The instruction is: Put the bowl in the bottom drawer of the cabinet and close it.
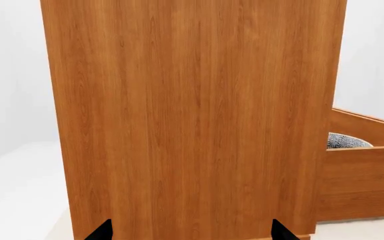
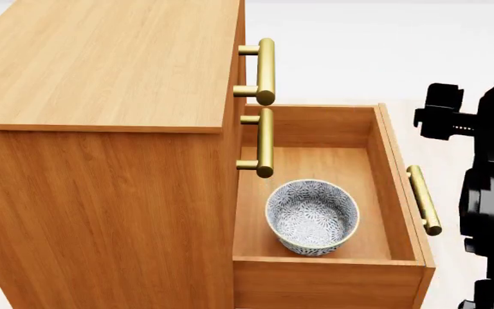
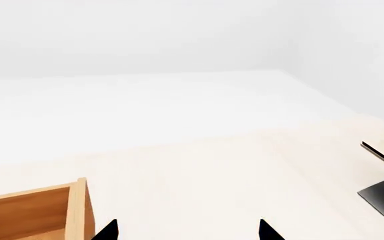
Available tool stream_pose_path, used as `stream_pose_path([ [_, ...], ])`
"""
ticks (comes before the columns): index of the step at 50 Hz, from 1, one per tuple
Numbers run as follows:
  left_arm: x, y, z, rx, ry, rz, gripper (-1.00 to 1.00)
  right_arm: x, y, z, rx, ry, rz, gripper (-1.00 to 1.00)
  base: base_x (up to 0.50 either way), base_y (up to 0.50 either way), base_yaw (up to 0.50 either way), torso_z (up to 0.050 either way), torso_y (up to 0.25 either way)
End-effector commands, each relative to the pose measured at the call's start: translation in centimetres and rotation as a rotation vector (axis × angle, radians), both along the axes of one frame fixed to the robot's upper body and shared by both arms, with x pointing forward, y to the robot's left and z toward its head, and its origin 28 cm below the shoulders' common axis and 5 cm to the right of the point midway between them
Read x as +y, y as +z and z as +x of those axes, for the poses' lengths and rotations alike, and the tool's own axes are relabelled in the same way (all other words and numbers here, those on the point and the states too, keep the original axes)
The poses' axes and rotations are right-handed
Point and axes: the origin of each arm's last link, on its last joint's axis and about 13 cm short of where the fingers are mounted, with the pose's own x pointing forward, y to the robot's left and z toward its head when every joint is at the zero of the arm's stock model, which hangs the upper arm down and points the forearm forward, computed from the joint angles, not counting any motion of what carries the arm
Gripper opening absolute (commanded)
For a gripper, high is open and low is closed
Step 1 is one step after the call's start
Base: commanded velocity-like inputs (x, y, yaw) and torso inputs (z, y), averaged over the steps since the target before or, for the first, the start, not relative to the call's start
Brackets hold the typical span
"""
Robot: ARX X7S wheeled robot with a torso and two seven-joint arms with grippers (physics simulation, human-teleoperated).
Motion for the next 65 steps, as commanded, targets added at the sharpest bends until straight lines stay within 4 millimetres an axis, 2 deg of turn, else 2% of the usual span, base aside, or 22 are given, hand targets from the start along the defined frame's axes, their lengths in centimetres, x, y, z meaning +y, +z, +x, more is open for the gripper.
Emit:
stream_pose_path([
  [1, 0.0, 0.1, 0.0, -0.004, 0.000, -0.007, 1.00, -1.3, -1.0, -2.1, -0.021, -0.044, -0.002, 1.00, 0.00, 0.00, 0.00, 0.000, 0.000],
  [16, 0.0, -0.1, 0.0, -0.002, -0.001, 0.001, 1.00, -2.0, -3.5, -4.4, -0.015, -0.063, 0.012, 1.00, 0.00, 0.00, 0.00, 0.000, 0.000],
  [38, 0.0, 0.0, -0.1, -0.004, -0.002, 0.007, 1.00, -2.8, -6.8, -6.3, 0.010, -0.090, 0.021, 1.00, 0.00, 0.00, 0.00, 0.000, 0.000],
  [44, 0.0, -0.1, -0.1, -0.004, -0.002, 0.006, 1.00, -2.8, -8.3, -6.6, 0.035, -0.095, 0.022, 1.00, 0.00, 0.00, 0.00, 0.000, 0.000],
  [53, 0.0, -0.1, -0.1, -0.004, -0.002, 0.009, 1.00, -3.2, -8.7, -7.3, 0.029, -0.117, 0.052, 1.00, 0.00, 0.00, 0.00, 0.000, 0.000],
  [65, 0.0, 0.0, -0.1, -0.004, -0.002, 0.011, 1.00, -3.4, -10.2, -8.2, 0.055, -0.118, 0.045, 1.00, 0.00, 0.00, 0.00, 0.000, 0.000],
])
